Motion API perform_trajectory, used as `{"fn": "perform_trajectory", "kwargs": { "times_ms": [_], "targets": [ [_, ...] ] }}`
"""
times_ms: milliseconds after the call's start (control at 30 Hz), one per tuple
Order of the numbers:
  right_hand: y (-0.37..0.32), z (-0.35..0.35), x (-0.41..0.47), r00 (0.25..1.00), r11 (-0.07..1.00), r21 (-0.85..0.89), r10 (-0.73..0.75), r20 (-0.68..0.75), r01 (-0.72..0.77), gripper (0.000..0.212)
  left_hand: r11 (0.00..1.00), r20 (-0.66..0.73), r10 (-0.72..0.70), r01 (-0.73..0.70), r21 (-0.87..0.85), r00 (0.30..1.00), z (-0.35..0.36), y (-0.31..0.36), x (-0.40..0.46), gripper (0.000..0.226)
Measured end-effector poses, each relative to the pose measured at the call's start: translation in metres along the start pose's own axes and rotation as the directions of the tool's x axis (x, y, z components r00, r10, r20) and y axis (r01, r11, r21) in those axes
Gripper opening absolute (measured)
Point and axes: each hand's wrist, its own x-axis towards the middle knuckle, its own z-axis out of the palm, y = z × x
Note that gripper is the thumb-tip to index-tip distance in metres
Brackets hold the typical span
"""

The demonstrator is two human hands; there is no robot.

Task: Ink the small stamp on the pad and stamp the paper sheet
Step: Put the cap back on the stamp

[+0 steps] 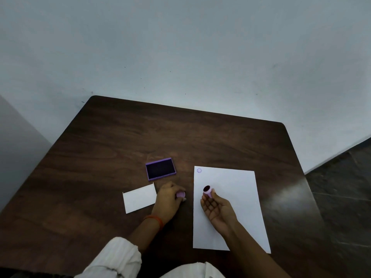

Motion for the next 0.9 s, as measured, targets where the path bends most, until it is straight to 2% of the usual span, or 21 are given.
{"fn": "perform_trajectory", "kwargs": {
  "times_ms": [133, 200, 400, 500, 633, 800, 900],
  "targets": [
    [-0.004, 0.007, -0.008, 0.998, 0.998, -0.051, -0.045, 0.038, 0.046, 0.017, 0.940, -0.046, -0.089, 0.069, -0.335, 0.995, -0.010, 0.006, -0.008, 0.021],
    [-0.008, 0.013, -0.013, 0.994, 0.994, -0.074, -0.072, 0.086, 0.078, 0.016, 0.895, -0.059, -0.114, 0.076, -0.439, 0.992, -0.016, 0.010, -0.012, 0.018],
    [-0.015, 0.036, -0.024, 0.964, 0.941, -0.258, -0.169, 0.204, 0.220, 0.014, 0.891, -0.129, -0.081, 0.014, -0.454, 0.988, -0.033, 0.020, -0.025, 0.021],
    [-0.014, 0.045, -0.030, 0.943, 0.852, -0.417, -0.231, 0.240, 0.315, 0.012, 0.890, -0.153, -0.050, -0.026, -0.456, 0.987, -0.039, 0.029, -0.033, 0.017],
    [-0.012, 0.052, -0.038, 0.906, 0.721, -0.550, -0.310, 0.288, 0.422, 0.015, 0.879, -0.199, -0.015, -0.081, -0.469, 0.980, -0.044, 0.035, -0.038, 0.034],
    [-0.011, 0.053, -0.041, 0.888, 0.609, -0.647, -0.343, 0.307, 0.459, 0.023, 0.869, -0.184, -0.033, -0.062, -0.491, 0.982, -0.048, 0.036, -0.041, 0.036],
    [-0.011, 0.052, -0.041, 0.880, 0.558, -0.683, -0.356, 0.315, 0.470, 0.019, 0.851, -0.190, -0.040, -0.066, -0.522, 0.981, -0.049, 0.035, -0.042, 0.032]
  ]
}}
